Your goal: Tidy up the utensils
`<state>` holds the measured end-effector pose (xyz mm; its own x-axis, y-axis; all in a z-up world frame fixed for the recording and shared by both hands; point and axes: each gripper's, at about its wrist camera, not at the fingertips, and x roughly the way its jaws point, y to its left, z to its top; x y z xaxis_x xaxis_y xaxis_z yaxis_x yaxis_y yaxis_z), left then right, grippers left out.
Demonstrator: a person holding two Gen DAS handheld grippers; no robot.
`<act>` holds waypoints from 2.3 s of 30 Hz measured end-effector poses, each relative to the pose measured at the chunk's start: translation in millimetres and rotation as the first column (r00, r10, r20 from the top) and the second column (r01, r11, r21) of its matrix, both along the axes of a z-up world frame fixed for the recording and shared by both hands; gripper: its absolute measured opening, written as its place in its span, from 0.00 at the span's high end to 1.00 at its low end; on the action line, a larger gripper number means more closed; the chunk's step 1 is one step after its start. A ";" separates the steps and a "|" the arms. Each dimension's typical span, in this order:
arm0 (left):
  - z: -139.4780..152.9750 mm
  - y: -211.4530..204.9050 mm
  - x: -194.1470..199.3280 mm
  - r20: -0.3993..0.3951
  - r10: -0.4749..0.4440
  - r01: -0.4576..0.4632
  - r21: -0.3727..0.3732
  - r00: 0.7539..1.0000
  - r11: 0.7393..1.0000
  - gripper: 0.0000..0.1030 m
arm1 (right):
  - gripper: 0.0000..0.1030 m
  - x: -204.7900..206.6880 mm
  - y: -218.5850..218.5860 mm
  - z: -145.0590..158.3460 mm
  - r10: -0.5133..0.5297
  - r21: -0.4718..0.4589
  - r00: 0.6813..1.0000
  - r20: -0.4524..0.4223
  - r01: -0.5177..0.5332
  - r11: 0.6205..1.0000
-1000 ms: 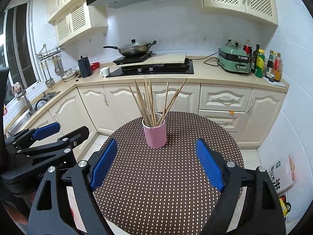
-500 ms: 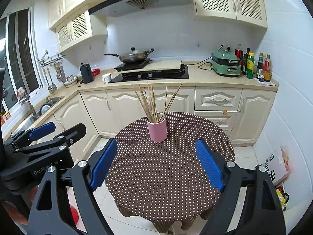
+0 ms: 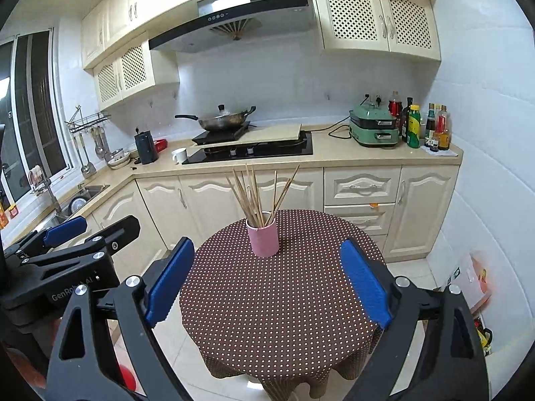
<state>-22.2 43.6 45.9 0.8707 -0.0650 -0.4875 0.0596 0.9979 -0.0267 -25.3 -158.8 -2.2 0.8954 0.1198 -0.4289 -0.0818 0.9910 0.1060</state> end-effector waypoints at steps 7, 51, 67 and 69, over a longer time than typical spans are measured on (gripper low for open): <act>3.8 0.4 -2.6 0.022 -0.010 0.010 0.010 1.000 1.000 0.14 | 0.16 -1.0 -0.2 1.2 -0.008 -0.005 1.000 0.018 0.008 1.000; 2.3 -3.1 -3.6 0.024 0.001 -0.002 0.038 1.000 0.999 0.14 | 0.15 1.3 -7.4 -1.0 -0.003 -0.009 1.000 0.000 0.003 1.000; 1.3 -0.9 0.0 0.004 0.004 -0.004 0.023 1.000 1.000 0.14 | 0.15 4.0 -9.6 -1.9 0.004 -0.012 1.000 -0.014 -0.005 1.000; 0.7 -0.4 0.6 0.001 0.004 -0.004 0.021 1.000 1.000 0.14 | 0.15 4.7 -9.4 -2.2 0.004 -0.013 1.000 -0.017 -0.005 1.000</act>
